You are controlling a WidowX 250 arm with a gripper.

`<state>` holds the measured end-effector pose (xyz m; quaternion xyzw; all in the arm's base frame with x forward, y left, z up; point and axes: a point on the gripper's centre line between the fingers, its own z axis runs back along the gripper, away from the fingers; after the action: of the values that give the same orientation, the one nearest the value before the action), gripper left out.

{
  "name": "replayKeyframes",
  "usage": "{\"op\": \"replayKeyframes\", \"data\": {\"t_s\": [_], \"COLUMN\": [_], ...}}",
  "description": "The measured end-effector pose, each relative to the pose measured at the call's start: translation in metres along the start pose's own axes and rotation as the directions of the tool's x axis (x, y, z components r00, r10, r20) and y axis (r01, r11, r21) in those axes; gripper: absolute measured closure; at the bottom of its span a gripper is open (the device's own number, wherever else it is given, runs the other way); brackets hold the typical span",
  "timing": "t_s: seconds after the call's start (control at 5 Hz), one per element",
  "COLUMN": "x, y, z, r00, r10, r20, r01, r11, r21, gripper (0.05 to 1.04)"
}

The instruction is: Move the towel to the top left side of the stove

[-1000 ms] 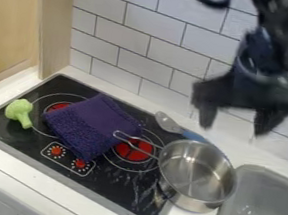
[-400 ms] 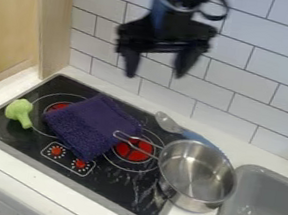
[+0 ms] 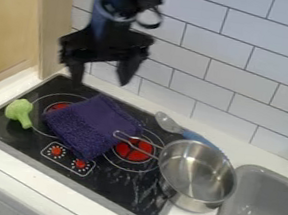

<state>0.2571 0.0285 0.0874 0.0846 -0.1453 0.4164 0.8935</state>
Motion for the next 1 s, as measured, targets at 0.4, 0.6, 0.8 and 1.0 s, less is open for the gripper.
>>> {"op": "replayKeyframes", "data": {"t_s": [0.4, 0.6, 0.8, 1.0], "x": [-0.003, -0.012, -0.019, -0.024], "y": [-0.001, -0.007, -0.004, -0.007], "z": [-0.031, -0.048, -0.061, -0.070], "r00": [0.995, 0.989, 0.984, 0.978], "r10": [0.048, 0.026, 0.021, 0.027], "r20": [-0.091, -0.145, -0.178, -0.207], "r01": [-0.053, -0.035, -0.026, -0.030], "r11": [0.997, 0.997, 0.999, 1.000], "r21": [-0.053, -0.062, -0.021, -0.011], "gripper": [0.085, 0.085, 0.085, 0.085]}}
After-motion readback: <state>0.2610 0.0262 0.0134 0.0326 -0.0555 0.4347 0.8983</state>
